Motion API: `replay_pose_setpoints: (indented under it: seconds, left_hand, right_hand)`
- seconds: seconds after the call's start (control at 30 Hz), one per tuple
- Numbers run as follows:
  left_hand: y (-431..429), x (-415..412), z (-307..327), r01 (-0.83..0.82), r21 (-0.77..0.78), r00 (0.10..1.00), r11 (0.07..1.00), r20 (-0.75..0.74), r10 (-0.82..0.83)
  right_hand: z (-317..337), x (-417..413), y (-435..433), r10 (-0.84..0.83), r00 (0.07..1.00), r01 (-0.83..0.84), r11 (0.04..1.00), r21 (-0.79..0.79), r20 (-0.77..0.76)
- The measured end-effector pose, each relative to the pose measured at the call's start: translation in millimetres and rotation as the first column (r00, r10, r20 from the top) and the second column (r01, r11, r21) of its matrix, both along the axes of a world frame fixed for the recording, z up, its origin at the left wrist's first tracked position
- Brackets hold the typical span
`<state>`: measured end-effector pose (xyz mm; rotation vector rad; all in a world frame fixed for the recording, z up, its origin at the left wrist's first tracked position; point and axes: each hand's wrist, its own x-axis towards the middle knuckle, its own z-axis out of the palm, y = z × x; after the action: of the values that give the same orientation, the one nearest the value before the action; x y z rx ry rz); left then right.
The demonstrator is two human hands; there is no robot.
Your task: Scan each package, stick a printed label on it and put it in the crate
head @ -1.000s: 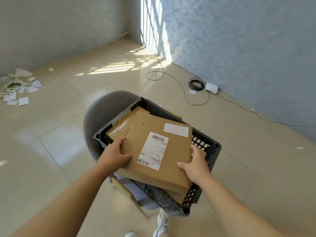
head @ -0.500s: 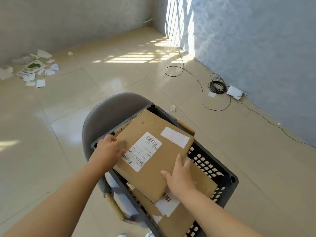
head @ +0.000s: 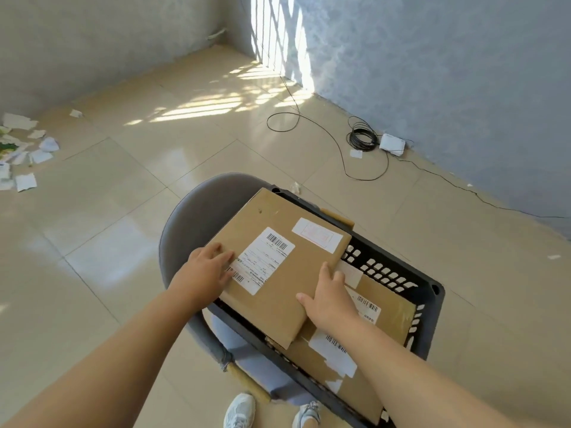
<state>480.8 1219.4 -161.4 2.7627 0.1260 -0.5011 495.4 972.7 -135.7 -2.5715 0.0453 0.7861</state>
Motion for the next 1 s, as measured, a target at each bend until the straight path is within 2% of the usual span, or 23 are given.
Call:
replay_pose_setpoints:
  seconds: [0.13,0.23,0.33,0.43,0.73,1.0]
  left_hand:
    - [7.0,1.0,12.9,0.086,0.015,0.996,0.996,-0.021,-0.086]
    - [5.5,5.8,27.6,0.135,0.060,0.990,0.989,-0.045,-0.133]
    - [-6.0,10.1,41.0,0.195,0.076,0.980,0.978,-0.050,-0.192]
    - [-29.3,8.9,53.0,0.267,0.057,0.962,0.962,-0.070,-0.263]
    - [-163.5,-30.1,83.6,0.456,0.023,0.890,0.890,-0.027,-0.456]
    - [-304.4,-125.8,93.2,0.669,0.045,0.742,0.742,0.018,-0.670]
  right_hand:
    - [17.5,-0.8,-0.5,-0.030,0.999,0.029,0.999,-0.030,-0.027]
    - [38.5,-3.3,-13.4,0.012,1.000,-0.012,0.999,-0.034,-0.005]
    - [58.5,-12.2,-37.2,0.075,0.997,-0.076,0.993,-0.088,-0.019]
    - [72.2,-30.5,-67.4,0.058,0.998,-0.059,0.987,-0.152,-0.012]
    - [91.4,-139.1,-190.7,-0.224,0.975,0.222,0.954,-0.200,0.013]
    - [103.4,-291.6,-321.8,-0.393,0.919,0.387,0.886,-0.256,0.031]
